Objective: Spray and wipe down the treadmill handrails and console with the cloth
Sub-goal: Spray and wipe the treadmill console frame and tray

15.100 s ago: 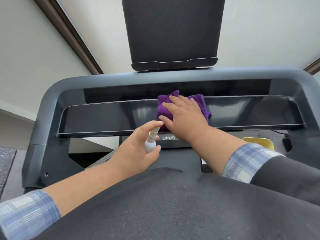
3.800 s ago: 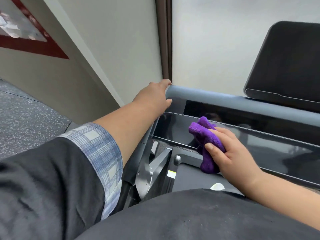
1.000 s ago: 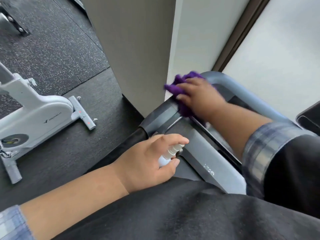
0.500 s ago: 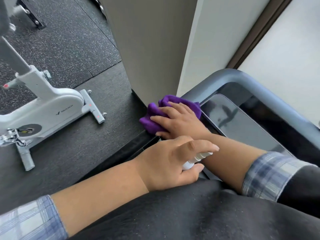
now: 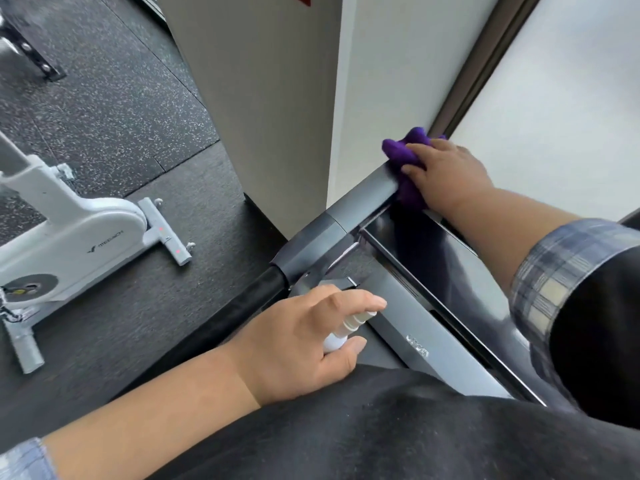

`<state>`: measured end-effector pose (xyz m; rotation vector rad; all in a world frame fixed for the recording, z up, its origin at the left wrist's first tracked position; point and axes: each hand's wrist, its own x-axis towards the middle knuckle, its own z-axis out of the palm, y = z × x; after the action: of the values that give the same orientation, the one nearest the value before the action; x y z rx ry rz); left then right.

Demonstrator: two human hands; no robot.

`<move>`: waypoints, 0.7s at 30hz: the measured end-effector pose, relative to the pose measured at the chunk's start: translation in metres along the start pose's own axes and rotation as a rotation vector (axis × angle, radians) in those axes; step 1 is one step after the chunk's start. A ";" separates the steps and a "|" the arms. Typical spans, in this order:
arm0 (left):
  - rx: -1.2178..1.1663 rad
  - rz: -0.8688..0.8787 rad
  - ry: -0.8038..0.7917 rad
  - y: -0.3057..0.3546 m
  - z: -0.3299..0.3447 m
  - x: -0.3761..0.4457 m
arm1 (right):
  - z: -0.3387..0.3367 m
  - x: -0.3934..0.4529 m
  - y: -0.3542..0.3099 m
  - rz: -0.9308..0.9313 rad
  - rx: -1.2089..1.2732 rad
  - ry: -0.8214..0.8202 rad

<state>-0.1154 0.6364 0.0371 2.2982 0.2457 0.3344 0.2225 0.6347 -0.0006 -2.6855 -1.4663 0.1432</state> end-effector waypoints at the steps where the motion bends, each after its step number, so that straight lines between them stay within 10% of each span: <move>1: -0.005 -0.011 0.005 0.000 0.000 -0.001 | 0.002 -0.002 -0.004 0.025 0.001 0.007; 13: 0.002 -0.021 0.042 -0.006 -0.002 0.001 | 0.033 -0.065 -0.106 -0.492 0.070 -0.119; 21: 0.023 -0.014 -0.025 -0.004 -0.009 0.007 | -0.001 -0.017 0.003 0.127 -0.015 0.026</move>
<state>-0.1122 0.6475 0.0411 2.3211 0.2540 0.2974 0.2162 0.6191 0.0003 -2.7812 -1.2956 0.1042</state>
